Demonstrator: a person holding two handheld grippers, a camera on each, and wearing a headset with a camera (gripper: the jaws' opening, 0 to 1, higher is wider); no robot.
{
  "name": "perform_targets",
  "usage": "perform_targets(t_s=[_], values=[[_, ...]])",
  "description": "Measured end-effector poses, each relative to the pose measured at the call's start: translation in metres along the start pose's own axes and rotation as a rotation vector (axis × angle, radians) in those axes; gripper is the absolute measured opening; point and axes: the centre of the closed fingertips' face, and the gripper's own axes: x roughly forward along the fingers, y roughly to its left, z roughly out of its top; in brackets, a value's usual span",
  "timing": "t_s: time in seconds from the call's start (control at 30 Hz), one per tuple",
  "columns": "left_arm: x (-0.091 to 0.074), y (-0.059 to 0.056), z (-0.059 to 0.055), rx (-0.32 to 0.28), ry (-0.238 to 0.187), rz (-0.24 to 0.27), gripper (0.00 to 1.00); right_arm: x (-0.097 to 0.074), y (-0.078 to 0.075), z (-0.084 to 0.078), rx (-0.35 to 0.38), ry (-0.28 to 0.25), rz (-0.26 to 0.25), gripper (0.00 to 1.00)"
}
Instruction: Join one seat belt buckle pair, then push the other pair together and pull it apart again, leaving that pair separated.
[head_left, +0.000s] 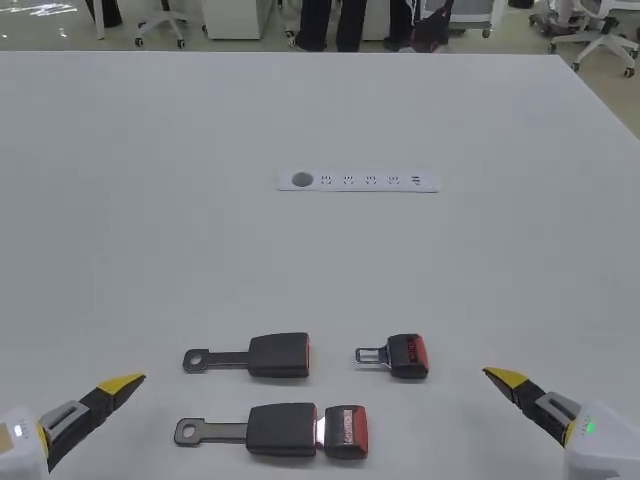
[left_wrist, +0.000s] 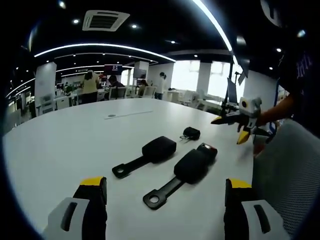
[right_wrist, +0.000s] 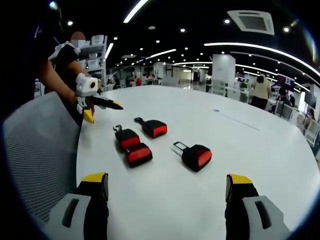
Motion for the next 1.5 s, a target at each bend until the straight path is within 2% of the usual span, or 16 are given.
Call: perform_targets(t_s=[0.3, 1.5], values=[[0.0017, -0.0015, 0.0037, 0.005, -0.005, 0.003, 1.00, 0.0001, 0.0015, 0.0017, -0.008, 0.002, 0.001, 0.99], [0.0021, -0.0035, 0.0059, 0.016, -0.015, 0.006, 1.00, -0.0030, 0.0045, -0.0015, -0.035, 0.025, 0.002, 0.99]])
